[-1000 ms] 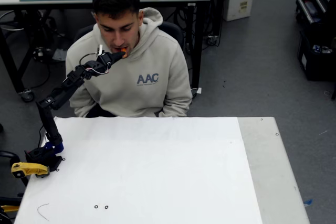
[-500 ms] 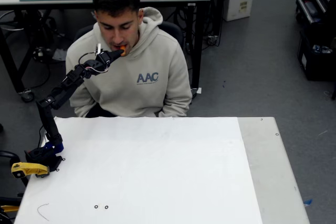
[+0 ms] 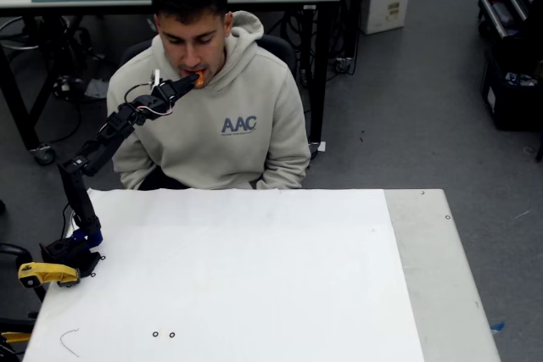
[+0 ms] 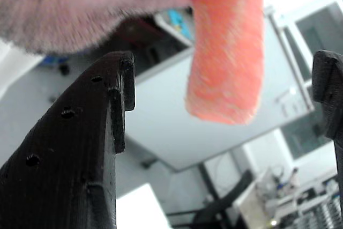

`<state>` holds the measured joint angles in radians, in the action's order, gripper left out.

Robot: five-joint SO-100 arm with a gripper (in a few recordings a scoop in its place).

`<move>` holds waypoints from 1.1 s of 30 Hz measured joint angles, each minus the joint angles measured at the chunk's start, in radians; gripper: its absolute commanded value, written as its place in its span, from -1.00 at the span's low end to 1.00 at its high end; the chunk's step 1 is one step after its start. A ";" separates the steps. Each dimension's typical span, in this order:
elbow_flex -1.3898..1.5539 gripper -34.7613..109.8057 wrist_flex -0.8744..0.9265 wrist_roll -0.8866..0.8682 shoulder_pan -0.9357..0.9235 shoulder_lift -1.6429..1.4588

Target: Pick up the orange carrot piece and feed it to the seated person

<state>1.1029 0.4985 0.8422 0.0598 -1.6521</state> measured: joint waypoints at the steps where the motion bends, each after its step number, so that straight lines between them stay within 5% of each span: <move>1: 0.000 -0.17 0.000 0.000 -0.009 0.000; 24: 0.000 -0.19 0.008 0.000 -0.476 0.000; 33: 0.002 -0.58 0.008 0.000 -0.678 0.000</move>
<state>1.1045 0.5062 0.8422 -0.6182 -1.6521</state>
